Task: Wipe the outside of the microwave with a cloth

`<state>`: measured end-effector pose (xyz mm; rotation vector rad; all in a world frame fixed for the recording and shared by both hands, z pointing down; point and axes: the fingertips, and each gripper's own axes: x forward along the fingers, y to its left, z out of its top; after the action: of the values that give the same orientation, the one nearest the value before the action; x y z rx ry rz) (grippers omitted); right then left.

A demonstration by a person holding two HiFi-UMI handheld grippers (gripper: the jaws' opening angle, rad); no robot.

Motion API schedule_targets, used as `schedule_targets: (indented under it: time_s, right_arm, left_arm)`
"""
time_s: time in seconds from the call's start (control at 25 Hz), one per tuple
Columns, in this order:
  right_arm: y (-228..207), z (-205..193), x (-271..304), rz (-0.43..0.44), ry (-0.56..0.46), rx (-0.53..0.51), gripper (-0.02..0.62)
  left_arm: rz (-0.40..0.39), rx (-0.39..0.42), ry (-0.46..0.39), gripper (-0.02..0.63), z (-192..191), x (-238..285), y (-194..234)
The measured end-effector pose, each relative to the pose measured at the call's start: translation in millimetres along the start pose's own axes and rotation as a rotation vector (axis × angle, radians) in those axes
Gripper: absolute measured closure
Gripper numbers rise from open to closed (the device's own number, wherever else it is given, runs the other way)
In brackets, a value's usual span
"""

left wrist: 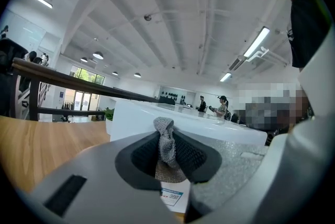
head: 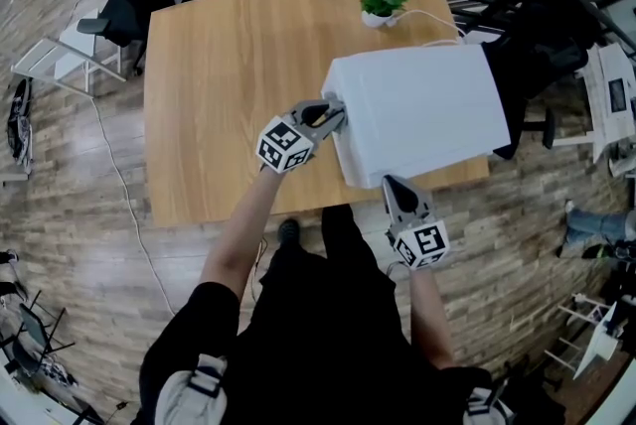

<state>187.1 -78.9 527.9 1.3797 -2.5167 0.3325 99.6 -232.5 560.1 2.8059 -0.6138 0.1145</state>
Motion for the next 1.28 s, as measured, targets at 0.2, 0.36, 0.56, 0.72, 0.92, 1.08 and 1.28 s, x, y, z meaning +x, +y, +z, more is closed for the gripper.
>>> schedule_targets:
  time_s: [0.2, 0.36, 0.56, 0.72, 0.92, 1.08, 1.28]
  right_arm:
    - [0.3, -1.2, -1.4, 0.005, -0.001, 0.009, 0.597]
    - [0.6, -1.4, -1.7, 0.011, 0.000, 0.009, 0.597]
    - [0.2, -1.4, -0.7, 0.014, -0.004, 0.011, 0.597]
    - [1.7, -2.0, -0.5, 0.013, -0.002, 0.011, 0.598]
    - [0.3, -1.6, -2.3, 0.016, -0.002, 0.016, 0.597]
    - [0.8, -1.6, -1.4, 0.021, 0.002, 0.018, 0.597]
    - [2.0, -1.1, -0.5, 0.028, 0.002, 0.021, 0.597]
  left_arm:
    - [0.015, 0.036, 0.022, 0.540, 6.6, 2.7, 13.7]
    - [0.027, 0.050, 0.024, 0.540, 11.0, 4.4, 23.7]
    - [0.039, 0.048, 0.025, 0.541, 12.3, 6.6, 34.3]
    - [0.054, 0.042, 0.024, 0.540, 13.4, 6.0, 43.1]
    - [0.084, 0.007, 0.015, 0.541, 18.1, 9.4, 56.2]
    - [0.104, 0.005, 0.020, 0.540, 22.9, 11.1, 69.2]
    - [0.120, -0.025, 0.011, 0.540, 25.2, 12.1, 84.4]
